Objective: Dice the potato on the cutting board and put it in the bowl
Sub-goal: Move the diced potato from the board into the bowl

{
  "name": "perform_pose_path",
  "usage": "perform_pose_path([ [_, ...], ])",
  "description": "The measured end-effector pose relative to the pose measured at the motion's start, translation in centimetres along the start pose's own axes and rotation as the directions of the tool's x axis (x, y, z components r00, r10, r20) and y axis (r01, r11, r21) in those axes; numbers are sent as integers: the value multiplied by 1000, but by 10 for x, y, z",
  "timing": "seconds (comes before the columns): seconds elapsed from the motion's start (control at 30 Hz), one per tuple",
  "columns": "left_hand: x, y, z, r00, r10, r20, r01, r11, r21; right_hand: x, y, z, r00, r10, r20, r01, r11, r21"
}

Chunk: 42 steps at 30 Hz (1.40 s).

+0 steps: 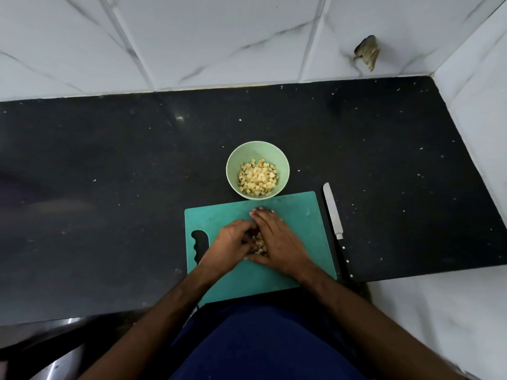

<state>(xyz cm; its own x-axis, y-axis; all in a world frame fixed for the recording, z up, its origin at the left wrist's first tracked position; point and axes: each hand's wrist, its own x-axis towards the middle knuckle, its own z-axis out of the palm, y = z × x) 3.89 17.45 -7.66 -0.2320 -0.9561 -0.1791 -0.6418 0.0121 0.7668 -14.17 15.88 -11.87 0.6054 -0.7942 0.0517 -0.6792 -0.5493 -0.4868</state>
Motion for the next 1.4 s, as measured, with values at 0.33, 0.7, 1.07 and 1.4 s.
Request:
perform_pose_path([
  [0.33, -14, -17, -23, 986, -48, -161, 48, 999, -5, 9, 3, -6, 960, -276, 54, 277, 889, -366],
  [0.7, -11, -19, -27, 976, -145, -161, 128, 986, -111, 62, -17, -28, 930, -207, 303, 294, 914, -278],
  [1.07, -1, -26, -31, 995, -35, -94, 38, 999, 26, 72, -29, -109, 705, 244, 665, -665, 554, 501],
  [1.4, -5, -22, -28, 999, -31, -36, 33, 998, 48, 169, -18, -142, 946, 246, 211, -266, 961, 73],
])
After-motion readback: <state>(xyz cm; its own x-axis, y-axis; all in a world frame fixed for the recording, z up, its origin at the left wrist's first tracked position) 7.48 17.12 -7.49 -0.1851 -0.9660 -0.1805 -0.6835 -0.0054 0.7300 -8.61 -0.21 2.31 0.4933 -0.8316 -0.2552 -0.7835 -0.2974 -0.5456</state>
